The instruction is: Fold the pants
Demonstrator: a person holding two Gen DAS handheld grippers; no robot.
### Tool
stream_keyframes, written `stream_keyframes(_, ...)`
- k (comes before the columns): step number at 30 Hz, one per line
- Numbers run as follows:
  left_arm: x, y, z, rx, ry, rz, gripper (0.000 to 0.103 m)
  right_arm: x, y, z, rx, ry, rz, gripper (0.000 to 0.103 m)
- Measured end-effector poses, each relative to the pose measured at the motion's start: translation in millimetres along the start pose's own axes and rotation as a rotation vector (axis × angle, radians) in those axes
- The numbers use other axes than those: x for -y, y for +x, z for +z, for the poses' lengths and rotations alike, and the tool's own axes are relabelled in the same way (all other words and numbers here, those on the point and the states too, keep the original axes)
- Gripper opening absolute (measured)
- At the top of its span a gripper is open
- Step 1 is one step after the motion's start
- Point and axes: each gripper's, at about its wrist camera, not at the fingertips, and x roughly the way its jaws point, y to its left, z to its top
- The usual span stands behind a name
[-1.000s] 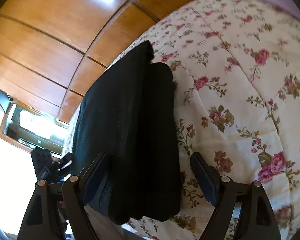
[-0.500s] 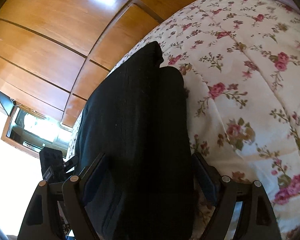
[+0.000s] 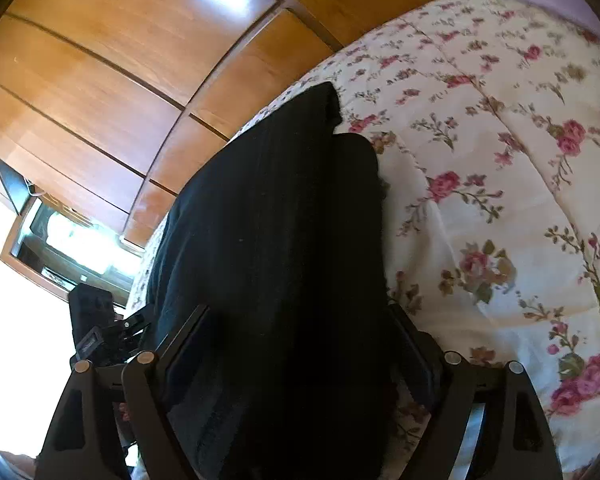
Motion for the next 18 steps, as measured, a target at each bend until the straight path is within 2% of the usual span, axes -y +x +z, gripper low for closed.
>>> stream_keyframes(2, 6.3, -2.9, -1.5, 0.014, 0.027, 0.005, 0.059, -6.1, 1.3, -0.1, 0.0, -0.019, -0.024, 0.078)
stream_keyframes(3, 10.4, -3.5, -2.0, 0.019, 0.047, 0.016, 0.057, -6.6, 0.9, 0.7, 0.0, -0.019, -0.024, 0.076)
stream_keyframes(5, 21.8, -5.4, -3.5, 0.03, 0.107, 0.053, 0.05, -9.0, -0.7, 0.8, 0.002, -0.029, -0.026, 0.067)
stream_keyframes(8, 39.4, -6.6, -5.6, 0.048, 0.19, 0.108, 0.045, -17.9, -6.8, 0.2, 0.016, -0.086, -0.035, 0.053)
stream_keyframes(12, 58.0, -11.4, -1.8, 0.079, 0.258, 0.143, 0.04, -34.7, -10.9, 0.5, 0.029, -0.174, -0.077, 0.047)
stream_keyframes(18, 68.6, -14.3, 22.3, 0.13, 0.289, 0.148, 0.038, -38.0, -16.0, 13.2, 0.072, -0.175, -0.06, 0.046)
